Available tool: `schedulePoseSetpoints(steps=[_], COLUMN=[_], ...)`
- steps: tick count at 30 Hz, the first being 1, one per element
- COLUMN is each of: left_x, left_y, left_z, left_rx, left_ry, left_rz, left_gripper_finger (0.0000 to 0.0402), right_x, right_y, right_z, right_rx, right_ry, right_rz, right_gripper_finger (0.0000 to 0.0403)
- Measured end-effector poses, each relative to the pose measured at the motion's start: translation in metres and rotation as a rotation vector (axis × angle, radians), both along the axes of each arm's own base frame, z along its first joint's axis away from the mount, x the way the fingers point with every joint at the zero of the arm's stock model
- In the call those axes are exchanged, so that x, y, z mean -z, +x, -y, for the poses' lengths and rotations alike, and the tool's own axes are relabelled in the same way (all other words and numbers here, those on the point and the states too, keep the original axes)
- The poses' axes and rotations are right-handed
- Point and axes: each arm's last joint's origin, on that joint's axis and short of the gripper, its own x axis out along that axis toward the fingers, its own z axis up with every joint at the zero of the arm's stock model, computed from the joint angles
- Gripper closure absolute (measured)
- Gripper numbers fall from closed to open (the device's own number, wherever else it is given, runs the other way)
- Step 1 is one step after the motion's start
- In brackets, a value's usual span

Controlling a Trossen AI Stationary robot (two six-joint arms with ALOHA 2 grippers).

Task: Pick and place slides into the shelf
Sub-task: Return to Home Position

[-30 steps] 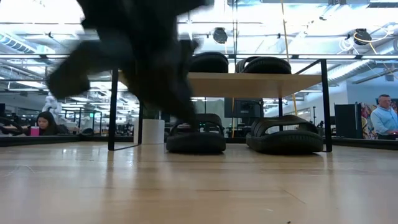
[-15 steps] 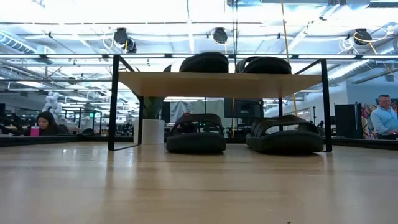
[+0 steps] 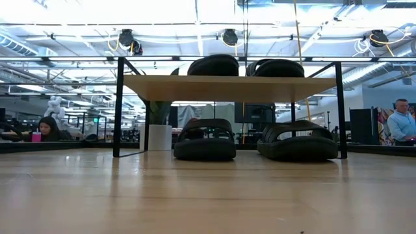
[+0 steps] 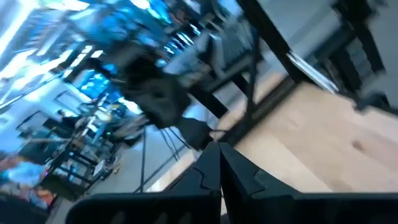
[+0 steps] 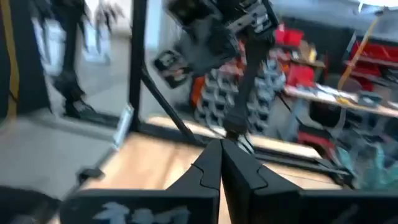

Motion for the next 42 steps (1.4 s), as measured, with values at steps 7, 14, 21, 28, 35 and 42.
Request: schedulePoseSetpoints(steps=[7,14,21,28,35,42], left_x=[0.037,0.098,0.139,0.142,0.144,0.143], left_y=[-0.052,-0.111,-0.132,-0.127,-0.127,-0.142], left_z=[-0.032,-0.046,-0.072,-0.092,-0.099,-0.1], left_rx=[-0.102,-0.15,-0.246,-0.146,-0.148,-0.174], left_ry=[-0.24,-0.35,-0.429,-0.492,-0.499,-0.464], left_rz=[0.125,0.208,0.289,0.263,0.228,0.258], left_gripper_finger=[0.0402,0.0402,0.0402,0.0402,0.0402,0.0402], right_x=[0.049,0.073,0.076,0.077,0.081,0.093], right_y=[-0.042,-0.06,-0.06,-0.052,-0.054,-0.078], right_z=[0.015,0.021,0.046,0.08,0.088,0.088], right_rx=[0.045,0.078,0.065,0.058,0.021,0.138], right_ry=[0.109,0.056,0.06,0.118,0.147,0.102], right_rz=[0.112,0.01,0.028,0.028,0.003,0.054], right_gripper_finger=[0.0403,0.0403,0.0403,0.0403,0.0403,0.0403])
